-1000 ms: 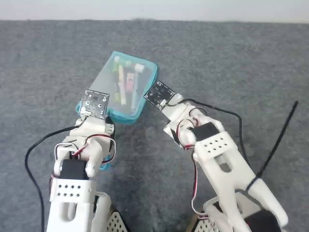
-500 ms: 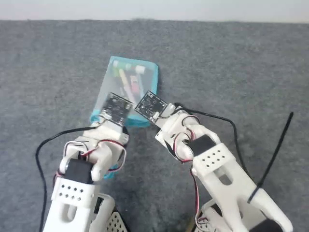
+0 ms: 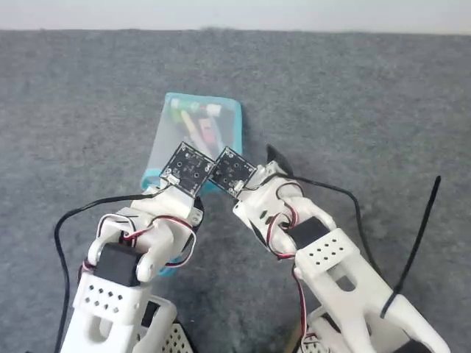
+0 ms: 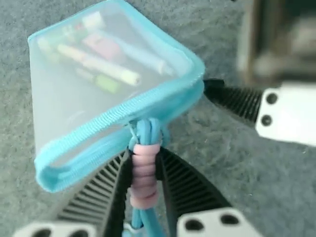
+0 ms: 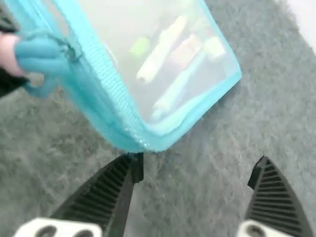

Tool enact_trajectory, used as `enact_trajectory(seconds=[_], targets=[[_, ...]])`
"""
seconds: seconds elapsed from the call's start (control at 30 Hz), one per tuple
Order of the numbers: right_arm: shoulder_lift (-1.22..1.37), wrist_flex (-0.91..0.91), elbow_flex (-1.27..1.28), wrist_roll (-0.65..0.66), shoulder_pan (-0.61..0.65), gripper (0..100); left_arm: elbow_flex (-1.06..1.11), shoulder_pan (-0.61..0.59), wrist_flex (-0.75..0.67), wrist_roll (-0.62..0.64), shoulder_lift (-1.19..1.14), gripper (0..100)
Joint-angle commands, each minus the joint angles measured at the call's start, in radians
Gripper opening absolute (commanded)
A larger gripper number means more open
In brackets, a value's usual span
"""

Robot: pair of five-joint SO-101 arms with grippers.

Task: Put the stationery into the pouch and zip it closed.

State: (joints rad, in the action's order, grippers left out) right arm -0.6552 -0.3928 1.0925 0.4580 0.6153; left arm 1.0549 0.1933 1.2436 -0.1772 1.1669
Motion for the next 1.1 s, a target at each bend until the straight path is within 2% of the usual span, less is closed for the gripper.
enact_trajectory(seconds=[0.0,0.17,0.47,0.77,0.97,1.07], targets=[[-0.041,0.061,-0.011,0.072,0.047,34.0,-0.062,0.012,0.006,-0.037,0.032,1],[-0.041,0.058,-0.011,0.147,0.127,33.9,-0.062,0.006,0.012,-0.038,0.032,1],[-0.041,0.065,-0.011,0.169,0.128,33.9,-0.061,0.009,0.014,-0.04,0.032,1],[0.007,0.018,-0.087,0.328,0.13,33.9,-0.059,0.005,0.025,-0.041,0.032,1],[0.151,0.008,-0.19,0.325,0.128,33.9,-0.048,-0.078,-0.006,-0.041,0.029,1],[0.18,0.01,-0.195,0.261,0.125,33.9,-0.045,-0.092,-0.014,-0.037,0.031,1]])
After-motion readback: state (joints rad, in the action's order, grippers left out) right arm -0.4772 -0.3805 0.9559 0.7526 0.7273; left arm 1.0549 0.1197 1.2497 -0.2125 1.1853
